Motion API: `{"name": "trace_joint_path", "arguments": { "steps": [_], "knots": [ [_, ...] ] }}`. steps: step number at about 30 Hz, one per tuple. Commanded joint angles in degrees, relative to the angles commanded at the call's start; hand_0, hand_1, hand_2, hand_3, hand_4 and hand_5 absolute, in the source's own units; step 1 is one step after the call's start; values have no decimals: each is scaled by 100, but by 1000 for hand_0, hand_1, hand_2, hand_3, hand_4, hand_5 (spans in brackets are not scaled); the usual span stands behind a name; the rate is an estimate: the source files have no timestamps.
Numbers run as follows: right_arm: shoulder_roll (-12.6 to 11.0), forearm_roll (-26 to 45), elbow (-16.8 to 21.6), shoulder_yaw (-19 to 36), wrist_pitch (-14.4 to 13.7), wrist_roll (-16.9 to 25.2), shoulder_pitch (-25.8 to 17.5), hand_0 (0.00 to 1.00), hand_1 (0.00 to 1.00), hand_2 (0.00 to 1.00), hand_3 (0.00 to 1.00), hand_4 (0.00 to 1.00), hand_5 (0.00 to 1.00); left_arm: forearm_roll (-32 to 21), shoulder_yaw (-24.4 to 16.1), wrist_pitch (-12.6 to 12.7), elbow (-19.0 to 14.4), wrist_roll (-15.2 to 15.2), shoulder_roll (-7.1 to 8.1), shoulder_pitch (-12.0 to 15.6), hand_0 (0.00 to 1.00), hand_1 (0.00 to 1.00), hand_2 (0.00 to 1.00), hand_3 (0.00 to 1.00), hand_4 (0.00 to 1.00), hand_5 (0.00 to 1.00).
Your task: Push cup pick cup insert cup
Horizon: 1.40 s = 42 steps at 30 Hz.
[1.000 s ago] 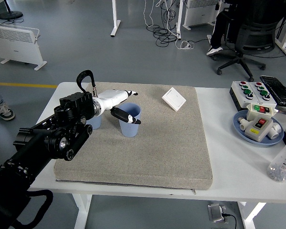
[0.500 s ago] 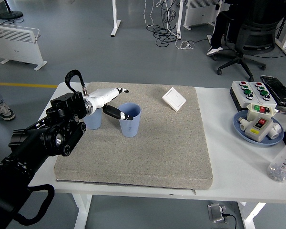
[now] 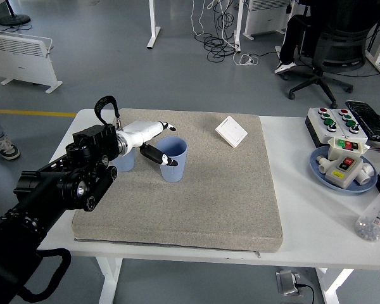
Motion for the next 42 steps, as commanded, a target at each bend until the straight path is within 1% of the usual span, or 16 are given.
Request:
{"name": "trace_joint_path", "arguments": {
  "steps": [3,4,10,11,16,17,22,24,28,29,34,35,40,41,42],
  "knots": [
    [0,9,0,-6,-1,3,4,757,632,651,560,85,466,0,-32,11,67,-6,0,-16,870,867,967,898,928,467],
    [0,9,0,-8,-1,3,7,757,632,652,560,85,466,0,-40,19,98,-6,0,-23,868,859,956,889,845,374],
    [-3,9,0,-13,-2,5,13,757,631,652,560,84,465,-11,46,57,125,-13,0,-11,868,859,956,889,845,374],
    [-5,10,0,-13,-2,5,13,757,631,652,560,84,465,-55,75,62,122,-17,0,0,862,848,942,884,798,324],
    [-4,9,0,-11,-2,6,15,757,631,652,560,84,465,-242,256,96,87,-49,0,39,862,848,942,884,798,324],
    [-4,12,0,-14,-1,7,14,757,632,651,560,84,465,-287,309,109,71,-60,0,49,853,837,925,874,810,350],
    [-3,12,0,-12,0,11,17,757,632,651,560,84,465,-467,500,165,13,-106,0,70,853,837,925,874,810,350],
    [-4,19,0,-15,-1,14,18,757,632,651,559,83,465,-515,550,176,-1,-115,0,73,843,821,907,872,802,337],
    [-5,22,0,-16,-3,17,25,757,632,651,559,83,465,-537,574,181,8,-112,0,66,843,821,907,872,802,337],
    [-5,23,0,-17,-3,17,27,757,632,650,559,83,463,-530,568,178,16,-110,0,64,811,814,907,867,806,337],
    [-5,31,0,-19,-4,22,27,757,632,650,559,83,463,-524,576,159,36,-106,0,60,811,814,907,867,806,337],
    [-5,26,0,-18,-4,21,28,756,632,650,559,82,463,-534,586,162,31,-109,0,59,774,799,899,866,788,309],
    [-7,21,0,-19,-2,19,30,756,632,650,559,82,463,-576,642,165,-7,-120,0,59,774,799,899,866,788,309],
    [-6,23,0,-19,-3,19,29,757,631,649,559,82,463,-588,661,167,-22,-123,0,61,696,770,868,860,768,277],
    [-6,23,0,-18,-3,19,29,757,631,649,559,82,463,-590,664,167,-24,-124,0,61,696,770,868,860,768,277]
  ]
}}
